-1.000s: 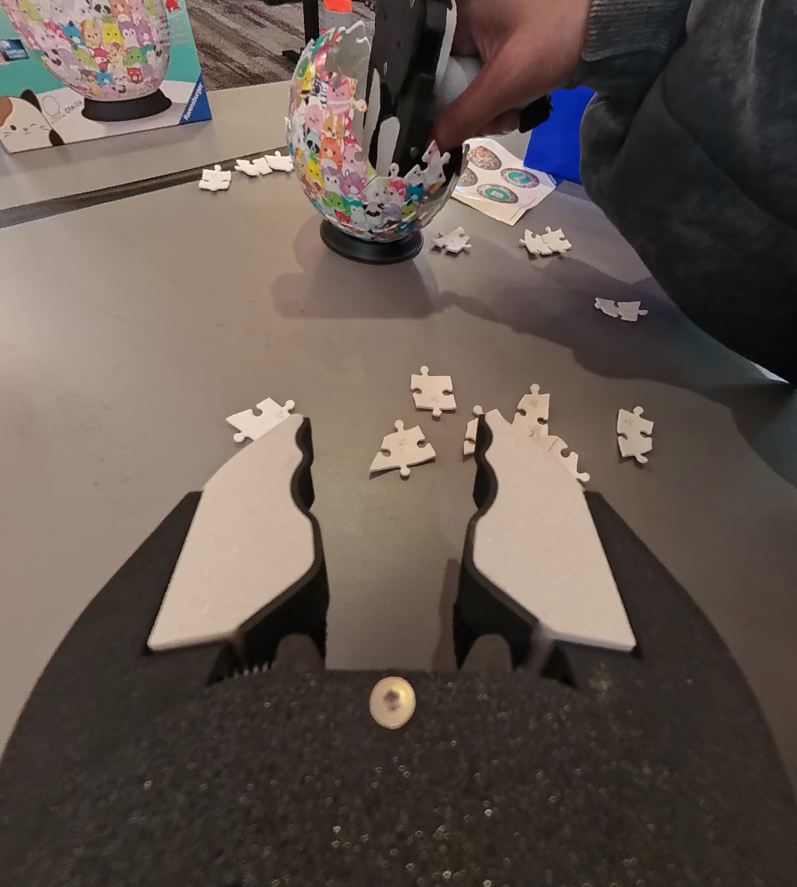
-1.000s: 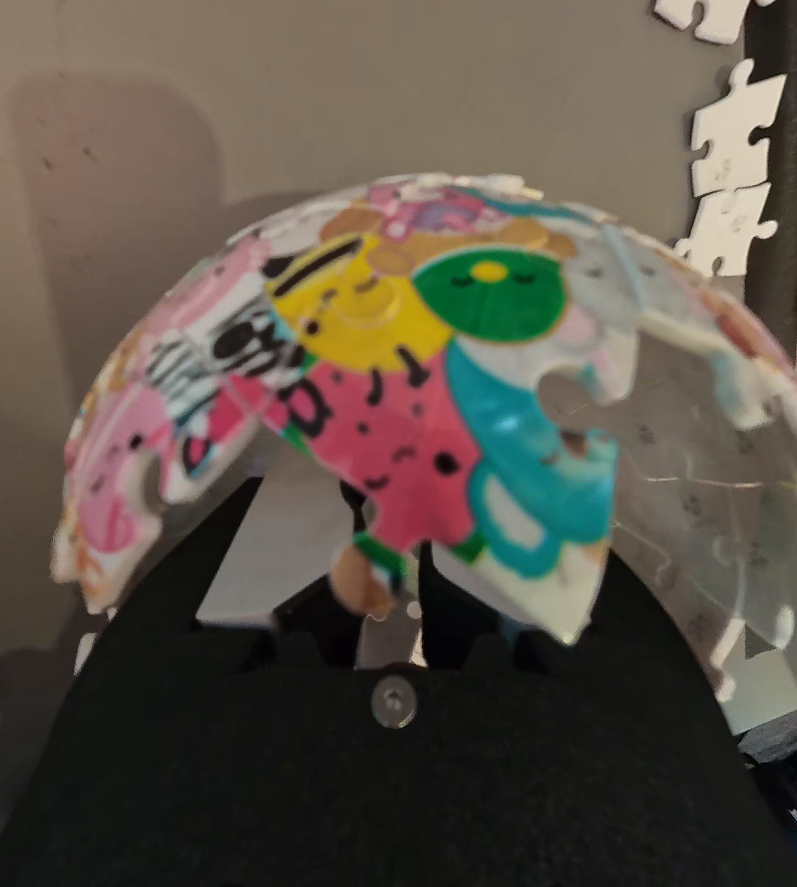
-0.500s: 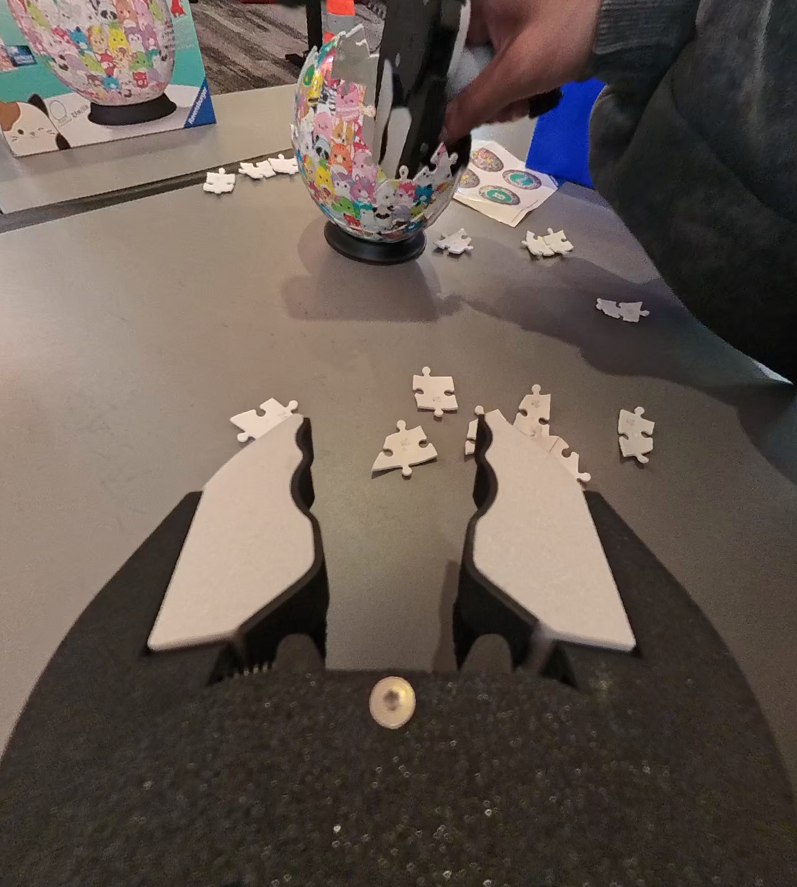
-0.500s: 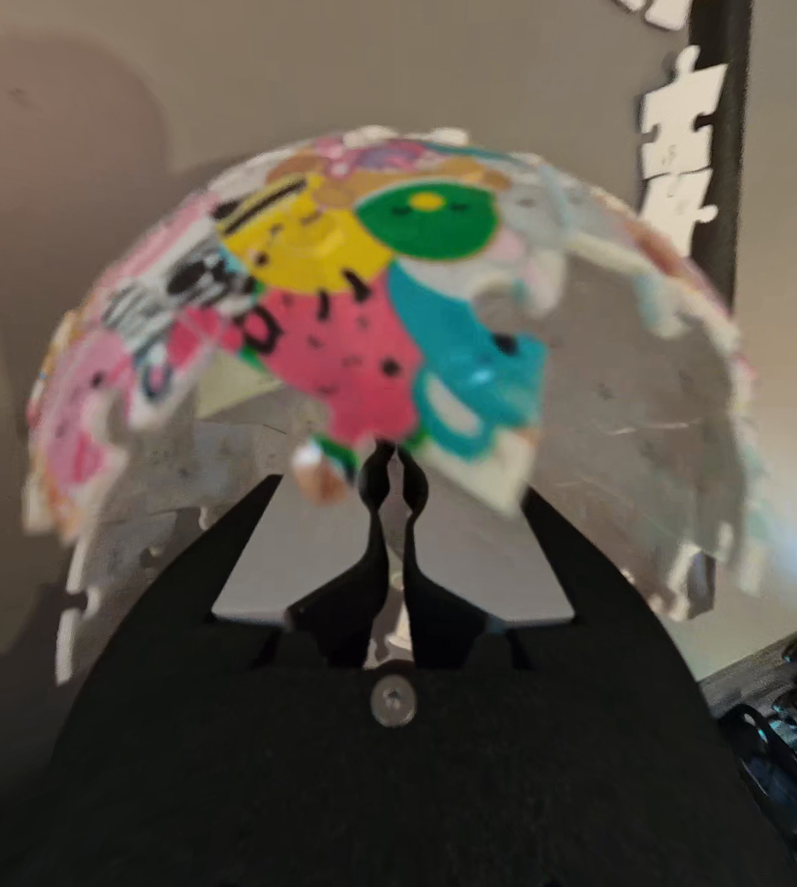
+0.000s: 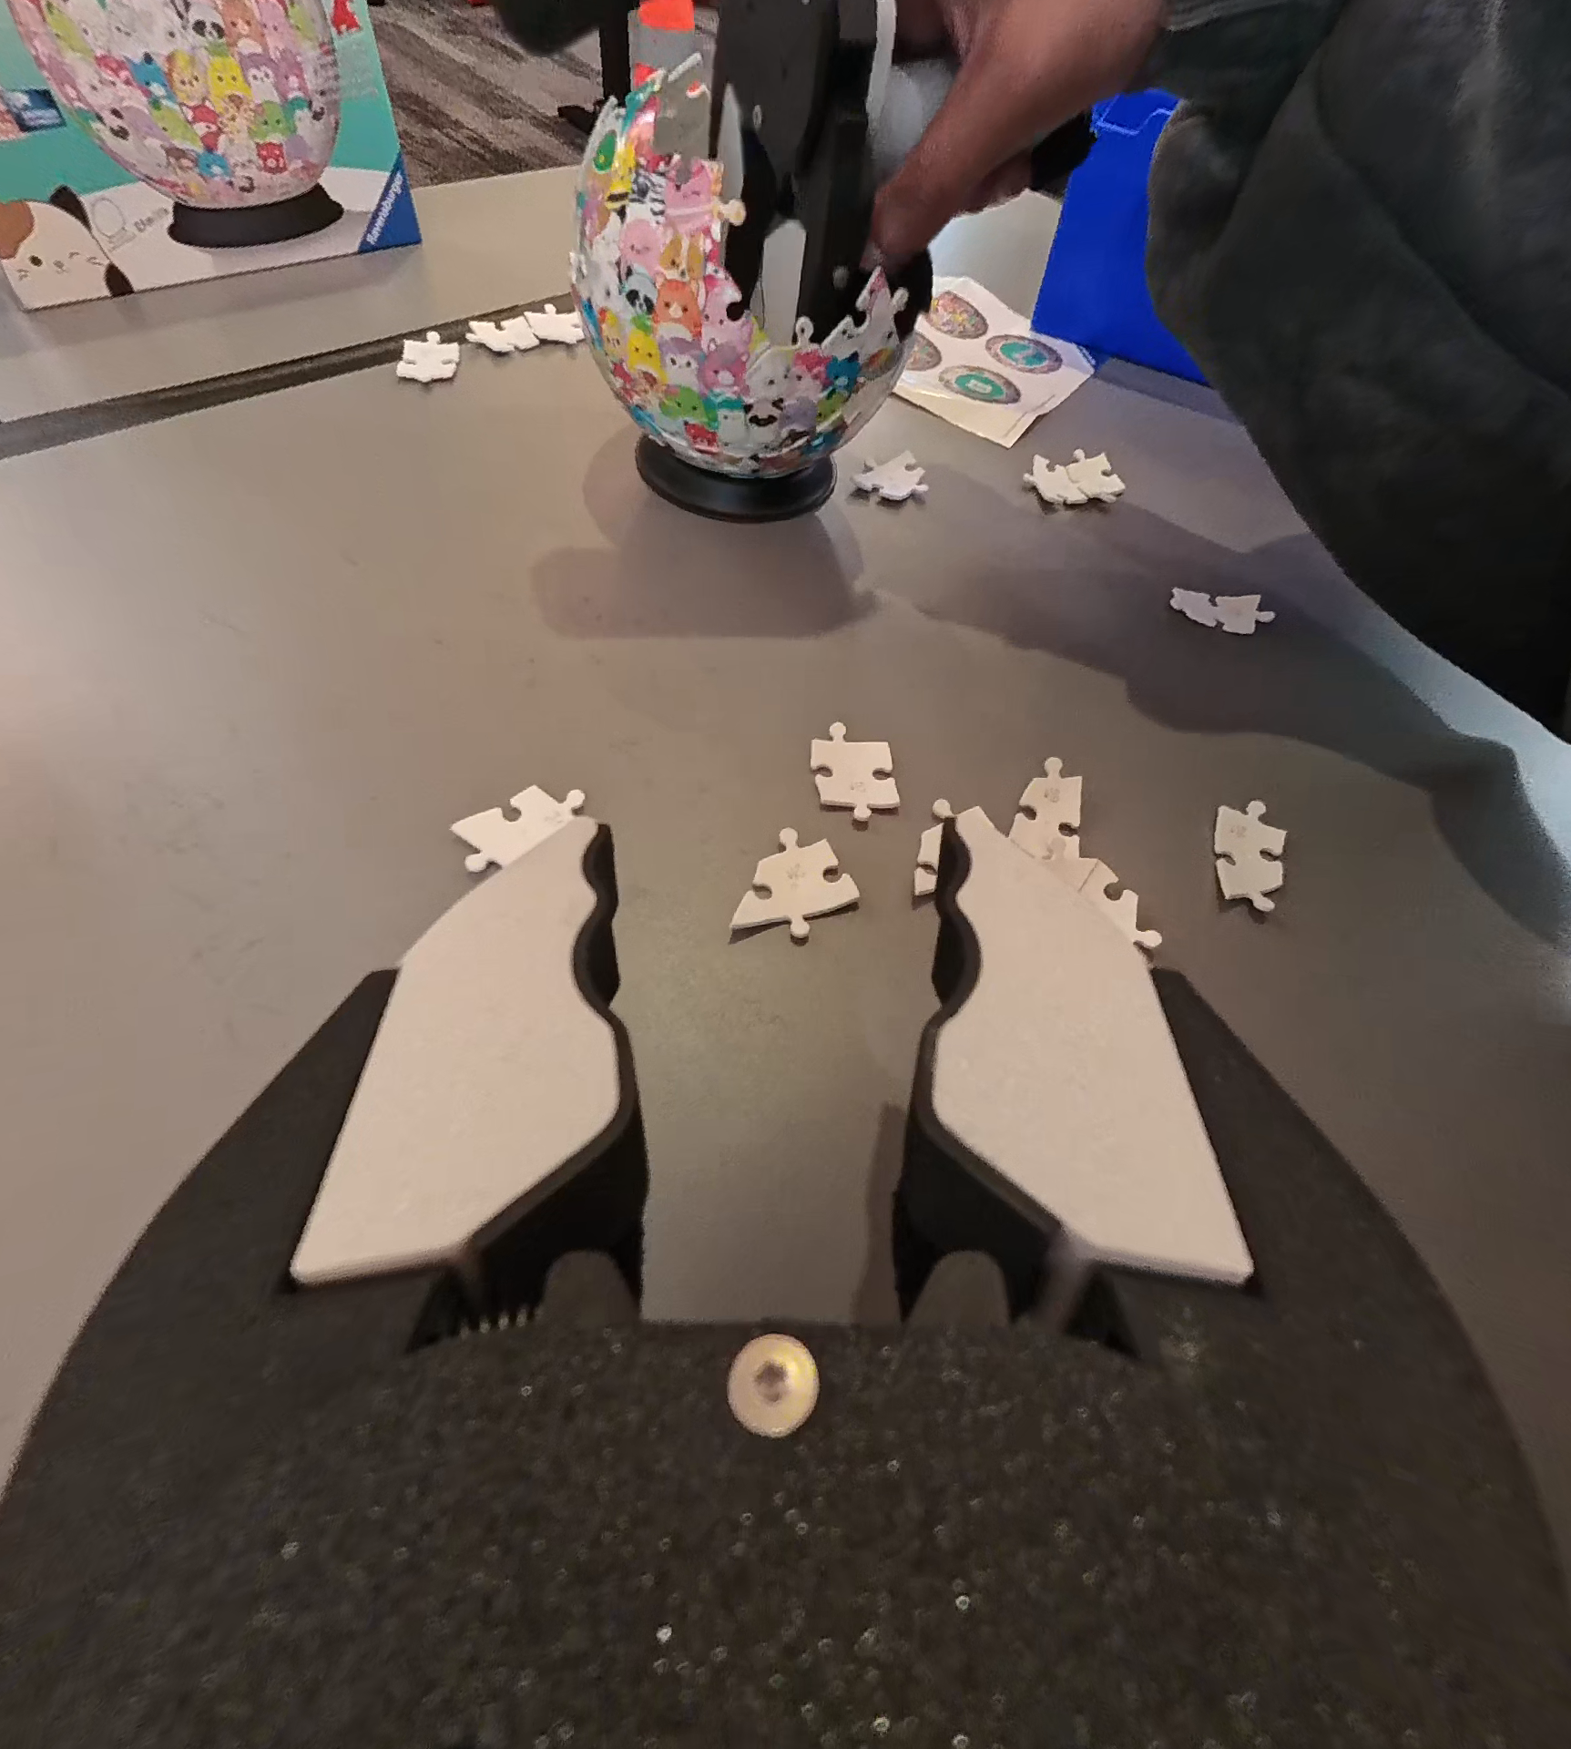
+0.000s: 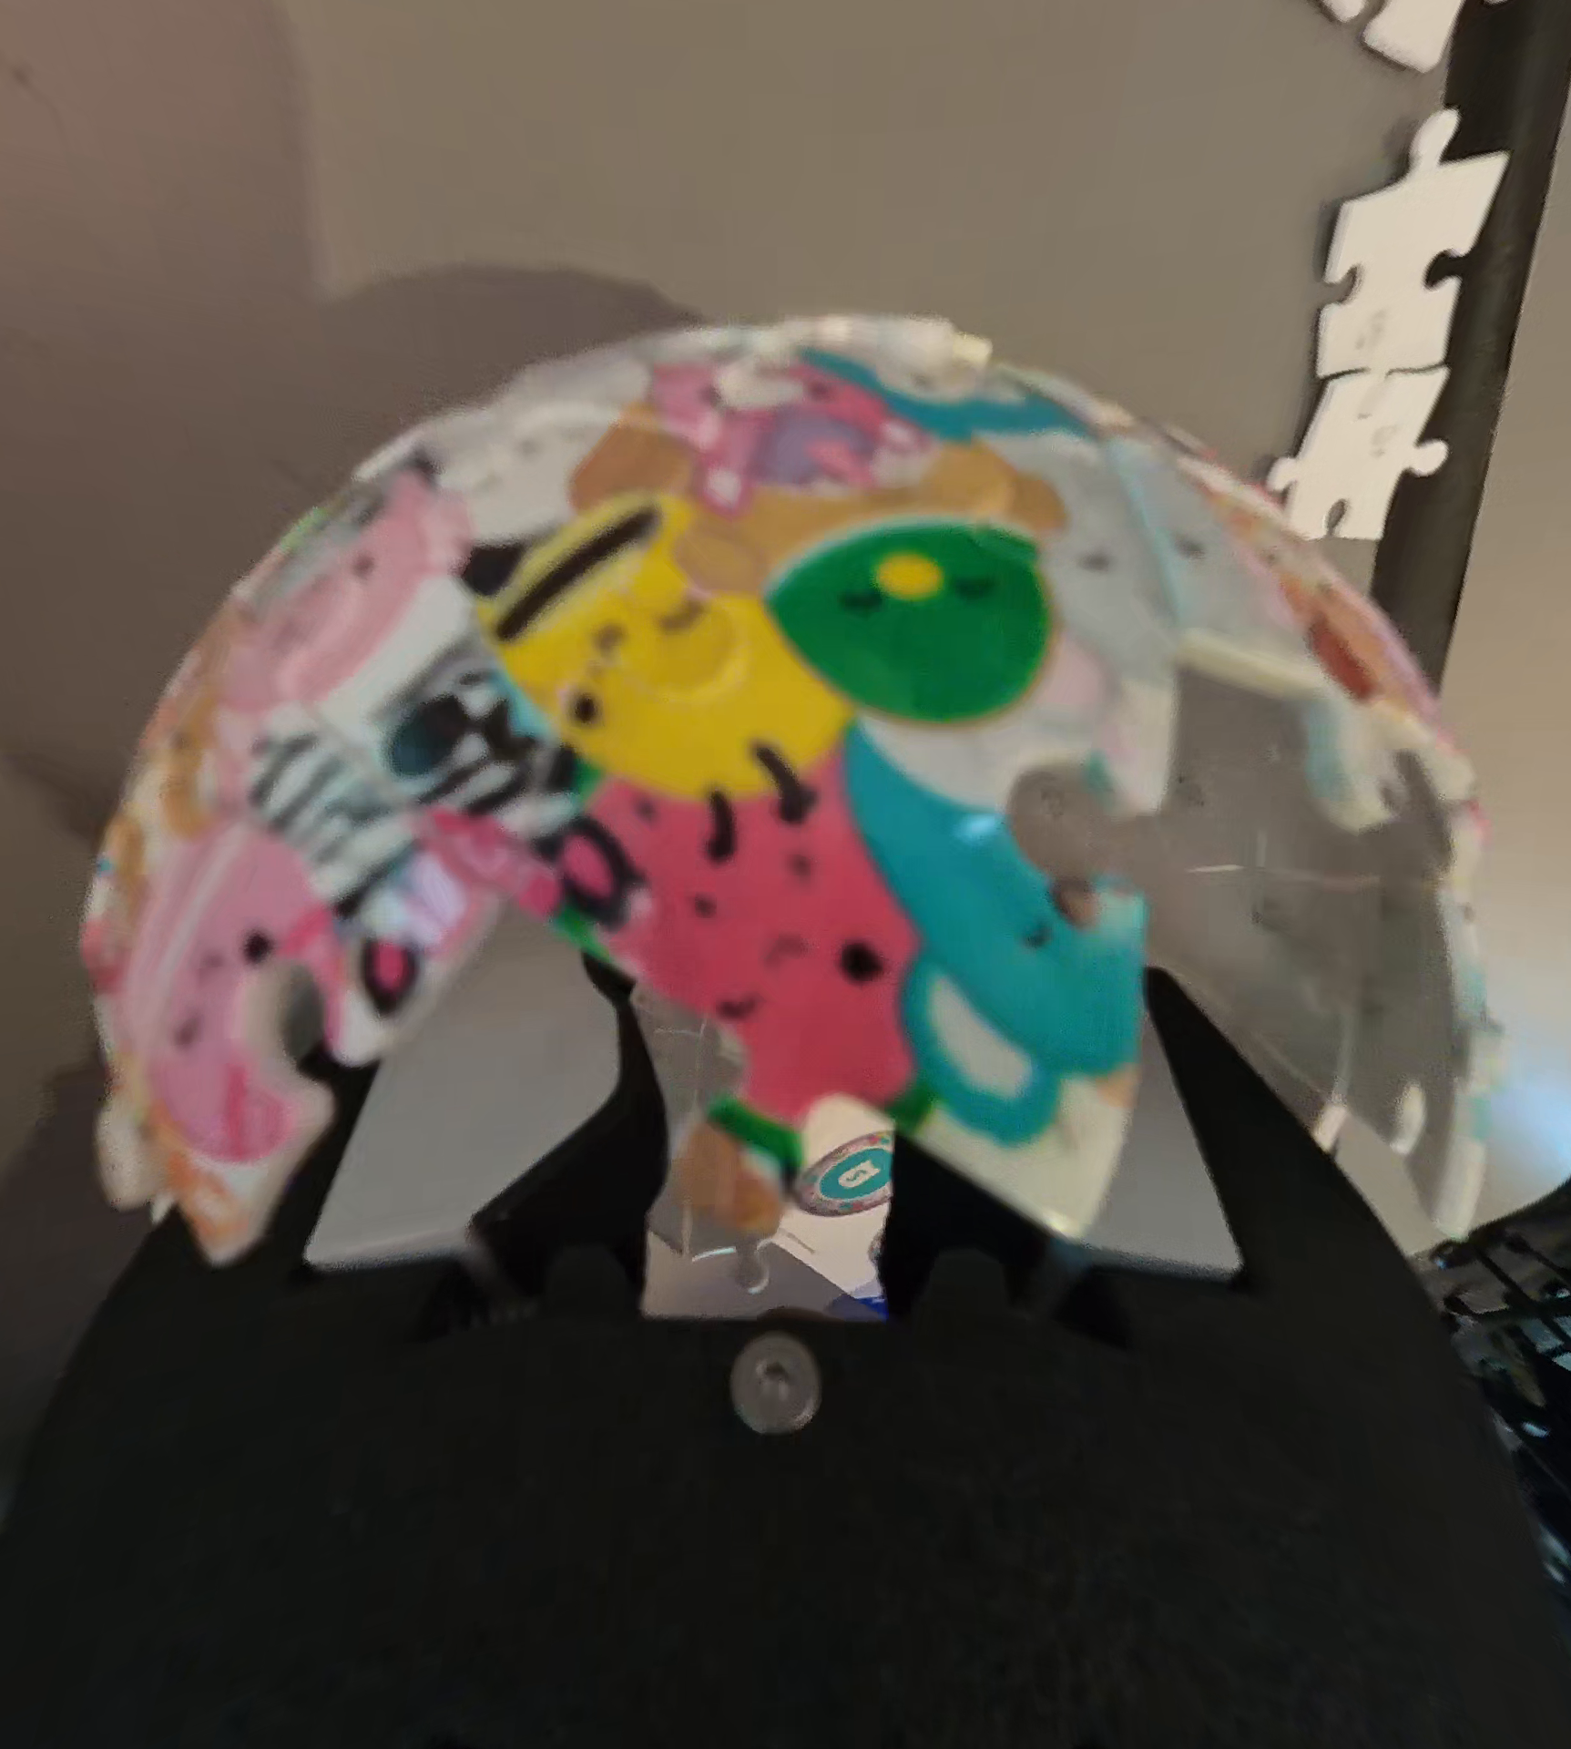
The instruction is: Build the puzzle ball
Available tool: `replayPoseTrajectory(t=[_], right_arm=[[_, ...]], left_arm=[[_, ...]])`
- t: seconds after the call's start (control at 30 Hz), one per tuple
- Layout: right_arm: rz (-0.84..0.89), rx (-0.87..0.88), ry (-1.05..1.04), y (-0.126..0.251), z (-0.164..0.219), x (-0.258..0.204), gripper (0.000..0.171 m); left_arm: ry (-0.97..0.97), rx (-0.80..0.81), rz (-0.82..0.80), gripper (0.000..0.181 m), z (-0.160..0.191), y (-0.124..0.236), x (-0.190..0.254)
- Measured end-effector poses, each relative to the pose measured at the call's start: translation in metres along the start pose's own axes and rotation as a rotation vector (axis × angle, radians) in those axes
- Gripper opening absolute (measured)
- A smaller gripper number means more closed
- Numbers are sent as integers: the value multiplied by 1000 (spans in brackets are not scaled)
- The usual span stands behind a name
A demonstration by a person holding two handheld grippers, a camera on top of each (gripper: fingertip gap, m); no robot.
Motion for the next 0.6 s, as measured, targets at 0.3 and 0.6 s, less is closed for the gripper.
replayPoseTrajectory(t=[0.3,0.6], right_arm=[[-29,-40,36,-2,-2,0,50],[-82,-13,15,-3,-1,1,67]], left_arm=[[5,3,-2,64,0,2,-2],[2,-2,-4,64,0,2,-1]])
Point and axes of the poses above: each gripper's, where its closed fingertips meet, y back along the fingers, z out of its underside, x = y × z across the jaws, the point moved 9 cm from there along y, back along the fingers, and after that the axes turned 6 degrees about y, right-handed, at the moved point
